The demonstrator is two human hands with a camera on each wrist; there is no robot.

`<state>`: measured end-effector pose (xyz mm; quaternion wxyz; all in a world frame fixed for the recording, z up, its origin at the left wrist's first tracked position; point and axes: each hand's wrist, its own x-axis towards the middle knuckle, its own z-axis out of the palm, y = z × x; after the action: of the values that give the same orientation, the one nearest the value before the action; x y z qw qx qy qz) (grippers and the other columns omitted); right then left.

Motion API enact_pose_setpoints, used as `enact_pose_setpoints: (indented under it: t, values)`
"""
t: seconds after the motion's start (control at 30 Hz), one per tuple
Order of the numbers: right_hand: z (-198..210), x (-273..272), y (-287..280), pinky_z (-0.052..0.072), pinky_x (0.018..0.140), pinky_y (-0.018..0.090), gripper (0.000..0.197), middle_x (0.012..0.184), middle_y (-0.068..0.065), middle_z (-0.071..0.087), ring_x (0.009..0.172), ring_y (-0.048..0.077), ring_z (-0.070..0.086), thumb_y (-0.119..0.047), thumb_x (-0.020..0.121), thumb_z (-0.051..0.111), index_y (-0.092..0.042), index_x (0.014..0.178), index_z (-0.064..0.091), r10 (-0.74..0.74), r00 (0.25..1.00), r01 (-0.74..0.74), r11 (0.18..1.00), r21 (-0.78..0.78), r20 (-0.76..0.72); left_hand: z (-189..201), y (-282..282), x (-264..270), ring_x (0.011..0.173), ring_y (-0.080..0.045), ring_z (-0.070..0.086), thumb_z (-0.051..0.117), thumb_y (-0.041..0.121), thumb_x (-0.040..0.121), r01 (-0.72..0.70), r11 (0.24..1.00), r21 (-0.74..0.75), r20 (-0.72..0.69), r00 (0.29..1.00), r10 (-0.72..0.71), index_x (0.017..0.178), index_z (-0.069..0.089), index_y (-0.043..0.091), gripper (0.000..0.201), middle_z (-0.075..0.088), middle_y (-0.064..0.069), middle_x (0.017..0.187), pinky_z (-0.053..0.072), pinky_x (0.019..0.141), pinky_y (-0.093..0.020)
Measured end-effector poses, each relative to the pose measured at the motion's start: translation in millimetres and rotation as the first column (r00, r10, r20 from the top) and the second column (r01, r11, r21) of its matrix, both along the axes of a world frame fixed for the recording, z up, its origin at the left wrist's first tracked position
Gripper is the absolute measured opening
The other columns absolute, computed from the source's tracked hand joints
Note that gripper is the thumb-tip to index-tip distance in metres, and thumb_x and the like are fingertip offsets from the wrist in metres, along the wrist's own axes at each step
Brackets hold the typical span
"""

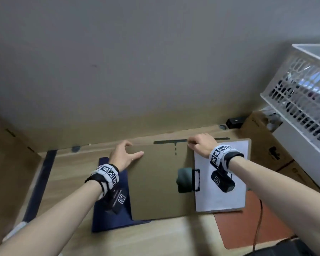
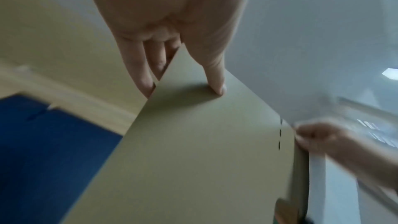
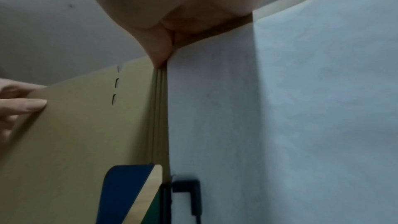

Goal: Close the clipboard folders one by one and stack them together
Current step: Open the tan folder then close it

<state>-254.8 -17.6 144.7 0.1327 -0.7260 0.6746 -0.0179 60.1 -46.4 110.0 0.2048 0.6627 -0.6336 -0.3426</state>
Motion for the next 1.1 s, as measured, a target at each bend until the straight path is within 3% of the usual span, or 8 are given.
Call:
enact_pose_setpoints:
  t: [0.07,0.17,0.3,0.47,0.67,0.87,1.0,1.1]
  values:
    - [-23.2,-0.2,-13.4,0.028,0.075,0.028,0.020,0.097,0.007,0.071,0.089,0.029,0.058,-0.025,0.094,0.049,-0.018,0.100,0.067,-0.008,0.999,0.007,0.999,0.041,0.032,-22.0,5.6,6.7,0.116,-0.026,0.062,0.084,0.034,0.073,-0.078,0.980,0.181,-0.208,0.971,0.116,0.123,0.059,0.010,0.060,0.060,-0.015,0.134,0.049,0.091,-0.028]
    - [-58.9,-1.3,-33.9,0.034,0.085,0.032,0.016,0.091,0.005,0.070,0.088,0.028,0.058,-0.025,0.093,0.049,-0.024,0.090,0.065,-0.011,0.997,0.005,0.997,0.077,0.076,-63.8,25.5,17.7,0.084,-0.018,0.069,0.076,0.012,0.083,-0.042,0.899,0.435,-0.321,0.926,0.198,0.117,0.062,0.002,0.039,0.070,-0.016,0.118,0.058,0.064,-0.022]
    - [-106.9,3.5,-61.0,0.033,0.103,0.040,0.015,0.091,0.000,0.069,0.095,0.025,0.061,-0.030,0.094,0.046,-0.026,0.091,0.060,0.067,0.995,-0.074,0.993,0.096,0.070,-114.5,59.4,29.5,0.099,-0.028,0.070,0.074,0.008,0.083,-0.124,0.864,0.487,-0.210,0.944,0.254,0.106,0.063,0.015,0.026,0.071,-0.015,0.117,0.055,0.093,-0.048]
    - [-154.2,18.1,-78.1,0.037,0.105,0.045,0.022,0.109,0.000,0.065,0.107,0.023,0.054,-0.038,0.094,0.049,-0.025,0.107,0.061,0.147,0.986,-0.154,0.985,0.081,0.083,-145.5,77.4,36.8,0.122,-0.028,0.057,0.070,0.014,0.086,-0.258,0.846,0.467,-0.132,0.925,0.355,0.125,0.057,0.008,0.041,0.063,-0.012,0.131,0.047,0.105,-0.050]
    - [-189.9,15.6,-52.4,0.039,0.106,0.040,0.052,0.138,0.007,0.050,0.125,0.026,0.044,-0.035,0.091,0.055,-0.015,0.137,0.045,0.171,0.979,-0.183,0.977,0.104,0.114,-139.6,72.7,43.6,0.106,-0.029,0.067,0.062,-0.004,0.088,-0.339,0.820,0.460,-0.101,0.898,0.428,0.100,0.061,0.016,0.023,0.070,-0.008,0.107,0.052,0.098,-0.046]
    - [-205.6,-1.0,1.5,0.032,0.115,0.039,0.059,0.155,0.002,0.033,0.140,0.023,0.033,-0.035,0.088,0.063,-0.020,0.142,0.042,0.172,0.980,-0.192,0.941,0.278,0.095,-103.5,44.8,43.4,0.102,-0.030,0.067,0.064,-0.003,0.088,-0.307,0.850,0.428,-0.139,0.907,0.398,0.117,0.061,0.003,0.030,0.069,-0.015,0.112,0.054,0.094,-0.043]
    - [-201.0,1.0,18.0,0.032,0.114,0.039,0.056,0.159,0.001,0.026,0.142,0.024,0.031,-0.032,0.093,0.056,-0.020,0.144,0.039,0.132,0.985,-0.159,0.939,0.304,0.106,-62.6,31.2,34.1,0.089,-0.027,0.070,0.063,0.005,0.089,-0.185,0.909,0.373,-0.150,0.955,0.256,0.101,0.064,0.009,0.012,0.073,-0.011,0.103,0.058,0.078,-0.039]
    - [-184.9,2.9,23.4,0.030,0.115,0.037,0.053,0.159,0.003,0.026,0.142,0.024,0.031,-0.036,0.097,0.045,-0.018,0.146,0.038,0.007,0.986,-0.053,0.962,0.269,0.169,-33.0,30.0,17.3,0.066,-0.019,0.065,0.059,0.011,0.090,-0.037,0.940,0.338,-0.160,0.983,0.096,0.092,0.063,0.013,0.005,0.072,-0.005,0.083,0.053,0.049,-0.028]
